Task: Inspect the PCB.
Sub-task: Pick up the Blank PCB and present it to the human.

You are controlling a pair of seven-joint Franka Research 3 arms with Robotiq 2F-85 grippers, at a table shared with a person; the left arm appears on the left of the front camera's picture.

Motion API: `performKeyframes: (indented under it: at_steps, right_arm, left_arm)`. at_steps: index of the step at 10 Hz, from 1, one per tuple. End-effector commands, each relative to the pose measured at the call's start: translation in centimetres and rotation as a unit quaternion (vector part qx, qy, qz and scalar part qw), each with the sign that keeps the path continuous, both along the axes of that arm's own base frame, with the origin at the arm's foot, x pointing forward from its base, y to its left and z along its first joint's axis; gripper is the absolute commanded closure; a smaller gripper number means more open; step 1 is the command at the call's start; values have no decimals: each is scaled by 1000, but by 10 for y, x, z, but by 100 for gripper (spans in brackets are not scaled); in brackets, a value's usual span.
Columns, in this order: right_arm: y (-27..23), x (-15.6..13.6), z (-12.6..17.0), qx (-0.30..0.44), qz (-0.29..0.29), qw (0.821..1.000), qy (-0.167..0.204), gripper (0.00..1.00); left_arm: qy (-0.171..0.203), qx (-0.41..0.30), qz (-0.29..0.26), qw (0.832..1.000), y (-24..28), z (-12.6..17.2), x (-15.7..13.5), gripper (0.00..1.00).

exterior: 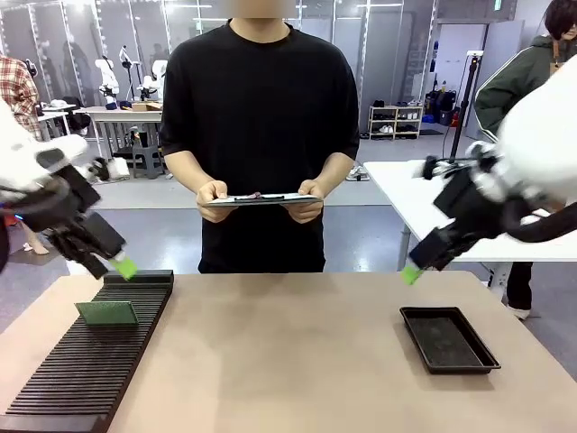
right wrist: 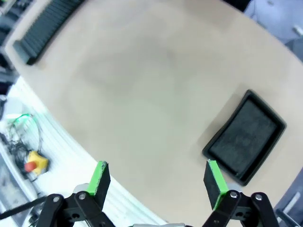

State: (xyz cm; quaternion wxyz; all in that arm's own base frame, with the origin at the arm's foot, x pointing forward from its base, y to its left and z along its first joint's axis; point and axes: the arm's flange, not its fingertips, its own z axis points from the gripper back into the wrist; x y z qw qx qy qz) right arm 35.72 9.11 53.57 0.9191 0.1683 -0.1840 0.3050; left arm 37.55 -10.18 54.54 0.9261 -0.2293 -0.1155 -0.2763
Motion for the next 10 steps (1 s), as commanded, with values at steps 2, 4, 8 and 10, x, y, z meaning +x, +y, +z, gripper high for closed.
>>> performKeyframes:
  at_steps: [2, 4, 8, 10]
  right_arm:
    - [-80, -42, 32, 134, -6, 990, 35, 0]
    - [-120, -70, 36, 190, -34, 981, 24, 0]
    - [-159, -97, 25, 245, -95, 965, 4, 0]
    - [-163, -102, 17, 255, -106, 961, -1, 0]
  left_arm:
    - [44, -123, 9, 991, 79, 34, -39, 0]
    - [14, -182, 38, 983, 129, 36, -71, 0]
    - [-38, -255, 135, 957, 193, 13, -116, 0]
    - [-51, -272, 164, 947, 207, 2, -128, 0]
